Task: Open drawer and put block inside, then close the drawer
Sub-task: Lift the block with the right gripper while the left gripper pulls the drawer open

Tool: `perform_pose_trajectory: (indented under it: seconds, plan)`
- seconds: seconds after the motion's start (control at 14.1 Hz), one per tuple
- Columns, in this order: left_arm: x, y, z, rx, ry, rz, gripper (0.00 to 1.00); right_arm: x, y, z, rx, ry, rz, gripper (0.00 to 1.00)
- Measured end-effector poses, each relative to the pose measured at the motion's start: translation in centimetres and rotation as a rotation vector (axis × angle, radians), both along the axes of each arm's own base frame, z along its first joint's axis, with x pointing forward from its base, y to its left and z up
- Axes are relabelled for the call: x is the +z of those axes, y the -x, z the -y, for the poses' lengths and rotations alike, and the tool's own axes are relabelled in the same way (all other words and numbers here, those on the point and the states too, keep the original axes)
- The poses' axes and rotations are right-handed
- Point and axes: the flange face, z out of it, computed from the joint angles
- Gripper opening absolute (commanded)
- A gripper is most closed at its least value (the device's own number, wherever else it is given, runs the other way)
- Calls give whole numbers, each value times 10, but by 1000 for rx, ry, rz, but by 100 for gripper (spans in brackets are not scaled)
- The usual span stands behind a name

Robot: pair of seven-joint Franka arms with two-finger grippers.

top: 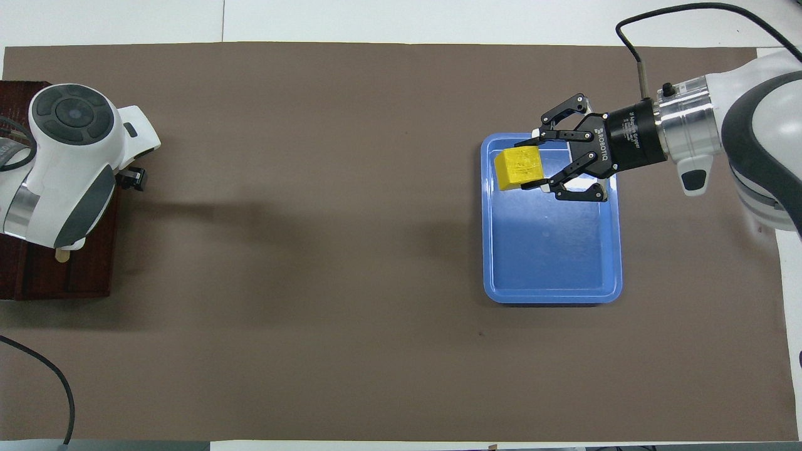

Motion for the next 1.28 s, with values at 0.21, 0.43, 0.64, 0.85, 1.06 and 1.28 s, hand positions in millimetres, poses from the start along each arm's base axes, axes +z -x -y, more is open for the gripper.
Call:
perform_pose_trajectory:
  seconds: [0.21, 0.43, 0.64, 0.85, 1.06, 1.28]
  plan:
    - [-10, 5, 1, 0, 2, -11, 100, 2, 1, -1, 6, -2, -4, 0]
    - [-16, 8, 4, -7, 8, -13, 100, 3, 1, -1, 3, -1, -8, 0]
    - [-16, 8, 9, -14, 11, -11, 100, 2, 1, 0, 8, 19, -7, 0]
    - [-15, 10, 23, -23, 28, -8, 100, 2, 1, 1, 9, 21, -7, 0]
    - [-14, 13, 45, -44, 42, -8, 100, 3, 1, 1, 9, 21, -5, 0]
    - [-12, 16, 63, -52, 66, -9, 100, 4, 1, 1, 9, 21, -3, 0]
